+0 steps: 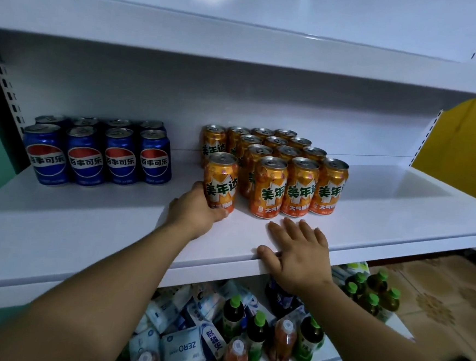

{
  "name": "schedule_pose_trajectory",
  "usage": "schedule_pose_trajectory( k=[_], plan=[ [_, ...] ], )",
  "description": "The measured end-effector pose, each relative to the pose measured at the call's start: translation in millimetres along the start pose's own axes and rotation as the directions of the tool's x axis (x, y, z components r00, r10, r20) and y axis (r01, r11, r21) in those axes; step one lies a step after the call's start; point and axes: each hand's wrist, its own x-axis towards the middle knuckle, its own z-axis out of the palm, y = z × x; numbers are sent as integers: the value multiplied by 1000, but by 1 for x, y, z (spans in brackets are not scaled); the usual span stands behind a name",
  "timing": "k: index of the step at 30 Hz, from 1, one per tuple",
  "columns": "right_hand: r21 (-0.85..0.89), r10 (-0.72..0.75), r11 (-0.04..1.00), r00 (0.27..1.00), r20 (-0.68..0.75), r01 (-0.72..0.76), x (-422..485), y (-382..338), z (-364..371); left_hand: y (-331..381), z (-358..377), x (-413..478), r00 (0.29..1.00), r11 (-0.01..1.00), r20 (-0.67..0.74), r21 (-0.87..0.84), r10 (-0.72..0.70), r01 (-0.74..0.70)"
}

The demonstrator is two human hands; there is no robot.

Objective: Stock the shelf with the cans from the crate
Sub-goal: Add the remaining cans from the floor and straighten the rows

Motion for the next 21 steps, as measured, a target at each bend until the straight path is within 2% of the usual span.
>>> schedule_pose_trajectory(
  k=[4,9,13,21],
  plan=[
    [33,8,999,998,-56,-6,3,0,6,-3,8,30,999,997,-42,78,3,0],
    [11,20,1000,993,-117,-19,4,1,10,-3,20,68,999,995,-25,92,-31,33],
    [15,-5,1000,982,-191,8,5,3,14,-2,25,84,997,992,-62,119,-41,48],
    [68,-14,997,976,-216,29,7,5,19,-9,25,114,997,984,-61,169,-51,61]
  ],
)
